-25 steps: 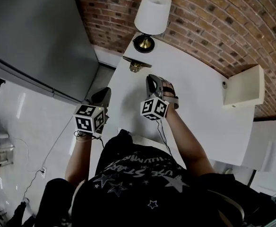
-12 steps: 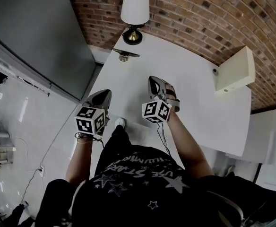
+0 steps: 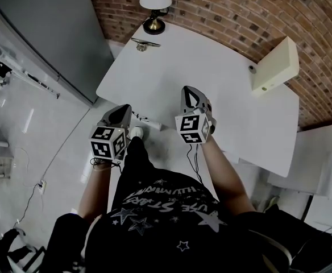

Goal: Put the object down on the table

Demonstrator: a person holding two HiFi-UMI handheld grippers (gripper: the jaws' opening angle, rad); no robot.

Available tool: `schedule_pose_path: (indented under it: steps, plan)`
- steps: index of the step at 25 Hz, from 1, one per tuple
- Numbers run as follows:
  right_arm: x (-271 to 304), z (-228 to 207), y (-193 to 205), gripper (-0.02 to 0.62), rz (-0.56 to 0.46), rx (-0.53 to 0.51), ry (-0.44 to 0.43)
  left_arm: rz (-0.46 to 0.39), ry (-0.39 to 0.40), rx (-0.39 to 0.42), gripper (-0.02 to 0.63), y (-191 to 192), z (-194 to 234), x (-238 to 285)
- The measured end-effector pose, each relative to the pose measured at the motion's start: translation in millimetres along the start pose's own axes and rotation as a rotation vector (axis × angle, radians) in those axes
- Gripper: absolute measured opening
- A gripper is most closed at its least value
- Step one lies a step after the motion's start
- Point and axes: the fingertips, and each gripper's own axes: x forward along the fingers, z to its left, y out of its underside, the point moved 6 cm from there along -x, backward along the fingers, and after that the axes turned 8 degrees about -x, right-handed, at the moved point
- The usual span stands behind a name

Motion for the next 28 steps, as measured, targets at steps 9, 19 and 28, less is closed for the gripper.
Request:
schedule_pose_path:
  steps: [9,19,28]
  plan:
    - [-66.9,7.5,30.4,0.002,-0.006,0.162,-0.056,-0.011,-0.081,-0.015,0.021,46.6,-50.3,-46.4]
    - [-91.8,15.4,39.0,0.002,-0.023,0.253,-0.106,0.007,-0.100,-0.017,0.021,71.3,-72.8,-70.3]
    - [-104.9,20.8,46.7,0.002,-0.026,0.263,-0.134,0.002,-0.124,-0.017,0.021,78.6,-77.0,-80.6]
